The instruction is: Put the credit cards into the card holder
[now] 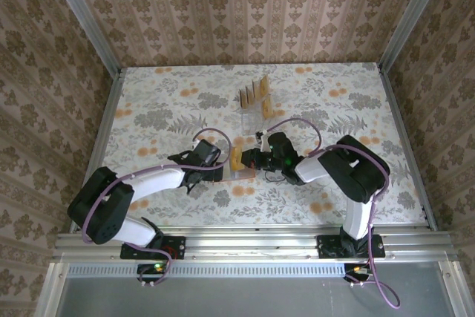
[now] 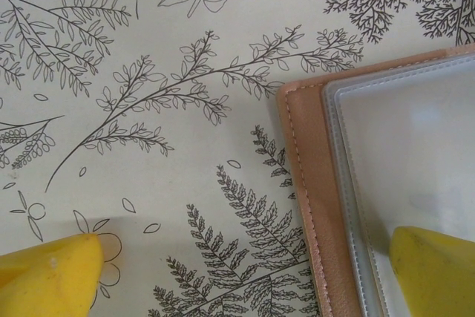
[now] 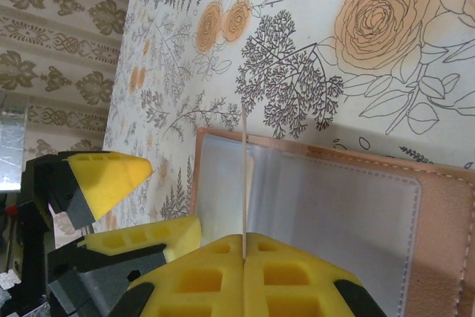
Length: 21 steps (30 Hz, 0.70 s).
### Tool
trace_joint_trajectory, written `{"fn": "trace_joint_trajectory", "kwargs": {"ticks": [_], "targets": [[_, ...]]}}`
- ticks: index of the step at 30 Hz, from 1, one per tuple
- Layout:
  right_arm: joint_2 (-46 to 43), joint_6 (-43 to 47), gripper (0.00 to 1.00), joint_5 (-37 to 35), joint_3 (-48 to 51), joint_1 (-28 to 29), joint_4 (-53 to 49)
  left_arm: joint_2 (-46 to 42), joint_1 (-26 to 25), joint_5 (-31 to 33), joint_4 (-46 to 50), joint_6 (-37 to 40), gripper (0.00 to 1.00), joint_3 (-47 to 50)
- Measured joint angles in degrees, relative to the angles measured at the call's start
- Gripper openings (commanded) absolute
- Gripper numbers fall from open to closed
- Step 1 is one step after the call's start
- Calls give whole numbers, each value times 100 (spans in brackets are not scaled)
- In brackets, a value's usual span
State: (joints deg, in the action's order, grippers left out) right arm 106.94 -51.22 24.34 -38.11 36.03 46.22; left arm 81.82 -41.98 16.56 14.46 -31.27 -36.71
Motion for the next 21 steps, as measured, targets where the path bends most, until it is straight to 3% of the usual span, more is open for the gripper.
{"fn": "trace_joint_trajectory", "kwargs": {"ticks": [21], "targets": [[352,-299,0,13,2,22,509,-24,0,0,-37,-7,100,37]]}}
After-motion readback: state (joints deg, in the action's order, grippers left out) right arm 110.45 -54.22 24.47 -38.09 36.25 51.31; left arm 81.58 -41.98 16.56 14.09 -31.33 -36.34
